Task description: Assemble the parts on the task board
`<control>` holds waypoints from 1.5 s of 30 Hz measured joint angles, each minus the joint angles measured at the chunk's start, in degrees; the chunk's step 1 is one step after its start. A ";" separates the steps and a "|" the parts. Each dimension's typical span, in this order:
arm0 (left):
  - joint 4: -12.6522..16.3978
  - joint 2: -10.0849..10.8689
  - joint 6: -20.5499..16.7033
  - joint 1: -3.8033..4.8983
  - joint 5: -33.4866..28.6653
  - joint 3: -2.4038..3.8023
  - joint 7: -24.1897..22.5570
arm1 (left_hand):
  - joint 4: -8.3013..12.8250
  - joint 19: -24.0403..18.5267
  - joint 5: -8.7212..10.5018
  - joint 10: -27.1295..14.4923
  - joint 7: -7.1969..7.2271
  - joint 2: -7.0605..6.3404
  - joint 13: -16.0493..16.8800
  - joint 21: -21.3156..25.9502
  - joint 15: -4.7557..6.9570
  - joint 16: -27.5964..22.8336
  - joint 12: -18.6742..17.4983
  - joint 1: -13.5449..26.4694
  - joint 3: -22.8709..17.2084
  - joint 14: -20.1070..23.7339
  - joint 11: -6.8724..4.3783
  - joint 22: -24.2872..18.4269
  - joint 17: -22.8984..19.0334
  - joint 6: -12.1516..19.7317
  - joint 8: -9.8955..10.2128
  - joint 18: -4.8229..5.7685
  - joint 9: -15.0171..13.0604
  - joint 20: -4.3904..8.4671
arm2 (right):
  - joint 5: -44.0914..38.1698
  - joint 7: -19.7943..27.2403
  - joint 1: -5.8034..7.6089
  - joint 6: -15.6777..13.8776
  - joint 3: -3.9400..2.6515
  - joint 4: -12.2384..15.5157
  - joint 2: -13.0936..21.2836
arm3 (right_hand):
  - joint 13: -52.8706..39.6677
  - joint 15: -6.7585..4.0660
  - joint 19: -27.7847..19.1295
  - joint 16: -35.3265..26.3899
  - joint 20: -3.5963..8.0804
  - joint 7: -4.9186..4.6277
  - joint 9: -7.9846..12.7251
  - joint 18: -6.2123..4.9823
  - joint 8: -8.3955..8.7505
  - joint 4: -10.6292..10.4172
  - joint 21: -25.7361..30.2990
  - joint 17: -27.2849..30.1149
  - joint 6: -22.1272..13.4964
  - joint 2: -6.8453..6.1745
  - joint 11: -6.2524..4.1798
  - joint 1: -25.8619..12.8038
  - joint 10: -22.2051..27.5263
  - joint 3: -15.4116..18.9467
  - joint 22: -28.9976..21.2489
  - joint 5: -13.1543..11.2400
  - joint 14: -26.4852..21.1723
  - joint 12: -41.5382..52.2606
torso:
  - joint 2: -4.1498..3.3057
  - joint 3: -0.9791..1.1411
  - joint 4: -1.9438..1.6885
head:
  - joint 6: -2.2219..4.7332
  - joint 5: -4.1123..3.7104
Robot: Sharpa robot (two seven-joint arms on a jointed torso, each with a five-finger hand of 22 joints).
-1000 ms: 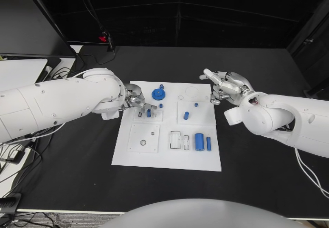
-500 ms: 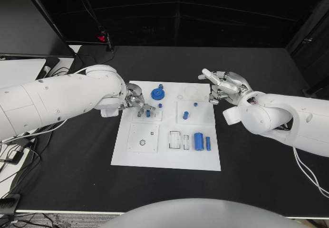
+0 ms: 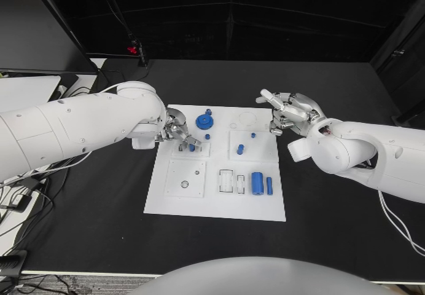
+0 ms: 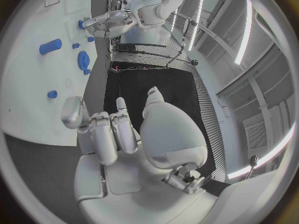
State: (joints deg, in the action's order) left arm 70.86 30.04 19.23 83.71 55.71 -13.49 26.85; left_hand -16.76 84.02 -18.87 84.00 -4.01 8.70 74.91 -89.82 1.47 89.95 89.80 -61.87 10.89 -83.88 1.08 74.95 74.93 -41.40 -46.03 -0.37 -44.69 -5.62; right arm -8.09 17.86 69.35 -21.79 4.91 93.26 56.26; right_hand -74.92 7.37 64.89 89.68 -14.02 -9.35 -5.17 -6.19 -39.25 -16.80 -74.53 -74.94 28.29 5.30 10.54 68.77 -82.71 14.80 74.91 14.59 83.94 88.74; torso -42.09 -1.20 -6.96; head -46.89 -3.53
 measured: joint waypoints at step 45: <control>-3.54 -2.91 1.46 -0.02 0.01 0.00 -0.18 | 0.13 0.00 -5.44 -0.10 0.38 0.91 0.18 0.00 0.61 0.00 0.30 -8.30 -2.21 -0.20 -0.49 -0.02 -0.02 -0.39 4.27 -0.02 0.72 0.82 | 0.01 -0.34 -0.40 0.00 0.03 -0.10 -0.14 | 0.00 0.00 -0.41 0.00 -0.01 0.00 0.04 0.00 -0.18 0.00 0.00 0.02 0.00 0.30 0.00 -0.30 0.00 0.00 0.00 0.00 0.00 0.00 | 0.01 0.01 0.00 | -0.03 -0.22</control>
State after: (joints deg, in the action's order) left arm 67.32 27.13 20.69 83.69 55.72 -13.48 26.66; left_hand -16.63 84.02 -24.31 83.90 -3.62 9.60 75.09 -89.82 2.08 89.95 90.10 -70.17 8.68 -84.08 0.59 74.93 74.91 -41.79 -41.76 -0.38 -43.97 -4.80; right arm -8.08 17.52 68.95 -21.79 4.94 93.16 56.12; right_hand -74.92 7.37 64.48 89.68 -14.03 -9.34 -5.12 -6.19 -39.43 -16.80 -74.53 -74.92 28.29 5.61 10.54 68.46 -82.71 14.80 74.90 14.59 83.94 88.74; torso -42.08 -1.20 -6.96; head -46.92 -3.75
